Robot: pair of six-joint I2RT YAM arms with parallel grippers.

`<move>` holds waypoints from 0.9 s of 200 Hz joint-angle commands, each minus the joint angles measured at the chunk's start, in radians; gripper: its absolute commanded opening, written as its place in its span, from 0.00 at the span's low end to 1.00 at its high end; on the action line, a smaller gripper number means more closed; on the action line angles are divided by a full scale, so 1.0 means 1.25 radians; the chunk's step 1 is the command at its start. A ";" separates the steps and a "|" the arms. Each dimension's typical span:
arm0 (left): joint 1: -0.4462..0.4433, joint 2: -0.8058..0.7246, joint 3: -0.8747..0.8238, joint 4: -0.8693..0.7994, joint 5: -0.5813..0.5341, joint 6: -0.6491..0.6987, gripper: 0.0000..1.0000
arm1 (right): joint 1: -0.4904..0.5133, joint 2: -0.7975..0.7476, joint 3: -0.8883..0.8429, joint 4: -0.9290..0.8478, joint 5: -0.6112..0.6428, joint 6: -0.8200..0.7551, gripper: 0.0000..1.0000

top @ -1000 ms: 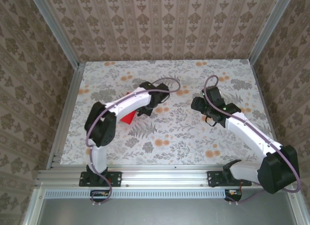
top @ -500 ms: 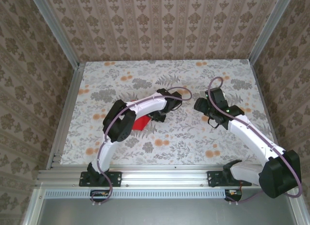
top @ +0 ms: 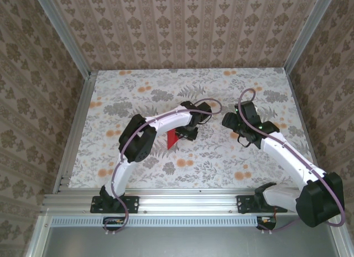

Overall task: Fold a paper plane with a square sheet of paper (pick it up from the middle)
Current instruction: Turn over the paper at the center of the table, then rotate the paper at the center of the table.

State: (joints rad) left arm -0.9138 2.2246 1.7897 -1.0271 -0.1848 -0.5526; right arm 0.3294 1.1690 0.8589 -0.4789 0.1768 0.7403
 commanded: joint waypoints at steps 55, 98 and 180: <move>0.061 -0.313 -0.116 0.175 0.314 -0.013 0.56 | -0.005 0.009 -0.018 0.084 -0.241 -0.067 0.75; 0.205 -0.515 -0.349 0.316 0.382 -0.088 0.66 | 0.075 0.131 -0.024 0.233 -0.476 -0.012 0.77; 0.438 -0.681 -0.650 0.402 0.386 -0.152 0.83 | 0.251 0.357 0.044 0.323 -0.484 0.116 0.65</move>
State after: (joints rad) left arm -0.4019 1.4193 1.0092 -0.5728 0.2665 -0.7162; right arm 0.6277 1.5856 0.8700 -0.1112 -0.4072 0.8207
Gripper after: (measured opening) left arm 0.826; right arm 0.685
